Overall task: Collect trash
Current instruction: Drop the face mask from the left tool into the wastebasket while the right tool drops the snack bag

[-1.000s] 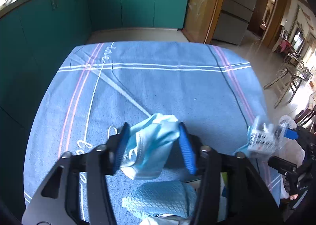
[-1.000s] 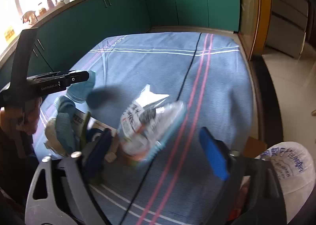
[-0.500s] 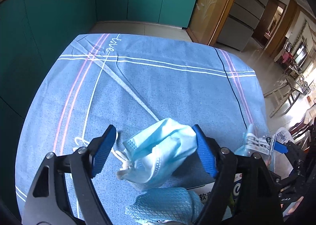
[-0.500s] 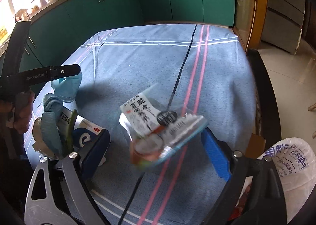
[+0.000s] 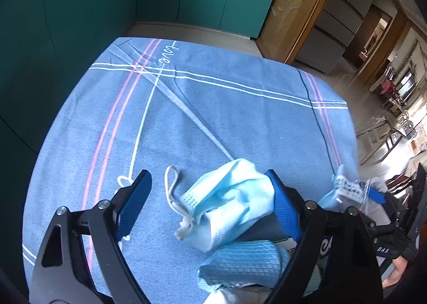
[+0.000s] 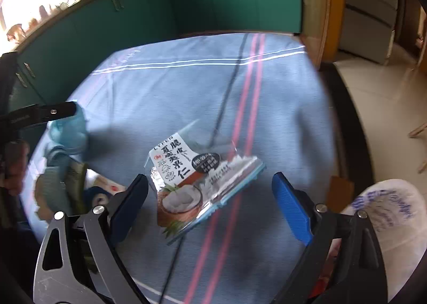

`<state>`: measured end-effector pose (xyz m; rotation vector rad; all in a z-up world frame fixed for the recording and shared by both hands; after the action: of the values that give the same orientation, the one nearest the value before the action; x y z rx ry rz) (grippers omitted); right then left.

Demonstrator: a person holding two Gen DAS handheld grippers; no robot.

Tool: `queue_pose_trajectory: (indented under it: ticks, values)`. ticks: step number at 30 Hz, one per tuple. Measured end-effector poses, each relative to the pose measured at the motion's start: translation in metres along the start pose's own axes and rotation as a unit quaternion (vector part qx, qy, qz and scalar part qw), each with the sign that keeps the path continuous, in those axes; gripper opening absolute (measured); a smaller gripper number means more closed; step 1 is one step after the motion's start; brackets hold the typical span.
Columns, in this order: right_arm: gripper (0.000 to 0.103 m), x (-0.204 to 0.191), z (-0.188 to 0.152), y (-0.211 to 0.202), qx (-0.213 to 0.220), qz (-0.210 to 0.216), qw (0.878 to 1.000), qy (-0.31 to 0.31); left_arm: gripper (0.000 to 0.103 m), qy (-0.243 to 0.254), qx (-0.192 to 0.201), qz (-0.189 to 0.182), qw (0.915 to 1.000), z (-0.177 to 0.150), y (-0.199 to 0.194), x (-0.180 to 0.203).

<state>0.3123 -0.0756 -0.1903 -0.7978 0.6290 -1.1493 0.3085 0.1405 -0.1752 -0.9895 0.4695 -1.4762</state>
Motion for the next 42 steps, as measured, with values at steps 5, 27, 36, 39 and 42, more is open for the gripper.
queue_pose_trajectory:
  ticks: [5,27,36,39,42]
  values:
    - [0.092,0.014,0.002,-0.008,0.008,-0.006,1.0,0.001,0.086,-0.023,0.037,0.008,0.999,0.009,-0.014,-0.012]
    - [0.092,-0.004,-0.002,0.016,-0.008,-0.015,1.0,-0.012,0.091,0.048,-0.03,0.01,0.9983,-0.015,0.014,0.011]
    - [0.092,0.004,-0.002,0.019,-0.004,-0.014,1.0,0.008,0.079,0.077,-0.024,0.042,0.9959,-0.019,0.017,0.013]
    - [0.09,0.002,-0.002,0.015,0.003,0.005,1.0,0.01,0.062,0.075,-0.024,0.038,0.9962,-0.019,0.017,0.012]
    - [0.074,-0.004,-0.003,0.013,0.007,0.016,1.0,0.0,0.043,0.081,-0.022,0.036,0.9958,-0.02,0.016,0.014]
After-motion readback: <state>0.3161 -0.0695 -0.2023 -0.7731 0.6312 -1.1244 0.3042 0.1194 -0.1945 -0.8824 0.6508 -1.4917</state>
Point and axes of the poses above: each gripper's, at about its wrist camera, not at the fingertips, and y roughly the way its jaws point, x to its right, z to its top, the point moved 8 cm from there along y, roughly the way its jaws point, and after that the axes turned 8 degrees about -z, right-handed, at the moved point
